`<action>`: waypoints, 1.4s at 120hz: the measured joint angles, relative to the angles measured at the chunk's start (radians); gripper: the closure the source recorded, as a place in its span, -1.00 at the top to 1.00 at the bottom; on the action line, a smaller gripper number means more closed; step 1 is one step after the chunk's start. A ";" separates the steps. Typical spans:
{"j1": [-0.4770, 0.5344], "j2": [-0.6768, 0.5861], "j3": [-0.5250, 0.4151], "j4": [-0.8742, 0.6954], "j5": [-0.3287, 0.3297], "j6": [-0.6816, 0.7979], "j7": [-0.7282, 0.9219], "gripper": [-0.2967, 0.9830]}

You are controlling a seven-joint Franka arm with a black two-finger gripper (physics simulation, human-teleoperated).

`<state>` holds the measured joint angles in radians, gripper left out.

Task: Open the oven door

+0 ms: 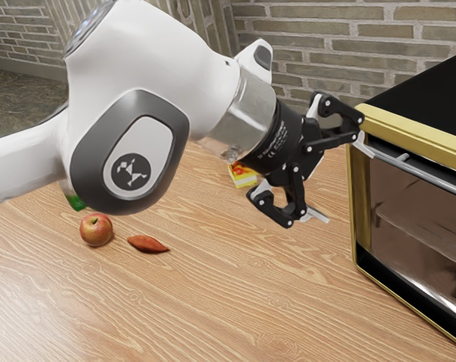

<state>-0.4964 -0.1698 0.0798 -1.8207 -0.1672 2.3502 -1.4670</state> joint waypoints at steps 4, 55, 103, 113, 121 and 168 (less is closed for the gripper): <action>0.004 0.009 0.000 0.002 0.000 0.005 -0.007 0.53; 0.040 0.150 0.000 0.109 -0.049 0.049 -0.036 0.53; 0.072 0.191 0.000 0.131 -0.122 0.055 -0.017 0.53; 0.076 0.199 -0.001 0.118 -0.147 0.056 -0.009 0.53; 0.076 0.205 0.000 0.109 -0.172 0.057 0.000 0.53; 0.062 -0.002 0.000 -0.186 -0.186 0.100 0.031 0.54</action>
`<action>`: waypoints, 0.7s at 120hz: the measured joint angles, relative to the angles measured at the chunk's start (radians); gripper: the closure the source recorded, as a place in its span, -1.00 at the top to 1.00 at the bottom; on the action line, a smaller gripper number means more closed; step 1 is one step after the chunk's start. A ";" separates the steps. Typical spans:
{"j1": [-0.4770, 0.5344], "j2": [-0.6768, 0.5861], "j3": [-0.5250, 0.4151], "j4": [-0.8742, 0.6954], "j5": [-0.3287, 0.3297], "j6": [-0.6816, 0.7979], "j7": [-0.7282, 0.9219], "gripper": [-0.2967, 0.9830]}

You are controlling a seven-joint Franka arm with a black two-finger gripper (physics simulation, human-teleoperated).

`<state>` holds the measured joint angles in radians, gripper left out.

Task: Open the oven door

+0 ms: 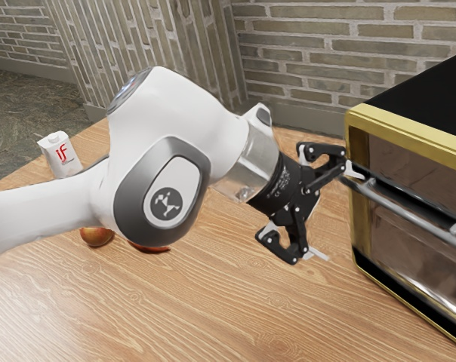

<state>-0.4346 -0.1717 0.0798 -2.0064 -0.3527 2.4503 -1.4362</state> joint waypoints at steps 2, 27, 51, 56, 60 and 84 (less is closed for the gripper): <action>0.001 -0.013 -0.001 -0.017 0.003 0.003 0.001 0.54; 0.170 -0.272 -0.143 -0.313 0.002 0.048 0.011 0.53; 0.534 -0.619 -0.369 -0.457 -0.042 -0.006 0.036 0.53; 0.584 -0.505 -0.343 -0.165 0.041 -0.158 0.067 0.53; 0.610 -0.387 -0.316 0.076 0.108 -0.298 0.092 0.53; 0.504 -0.209 -0.126 0.240 0.288 -0.798 0.213 0.53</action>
<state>0.0690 -0.3811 -0.0458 -1.7662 -0.0650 1.6522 -1.2233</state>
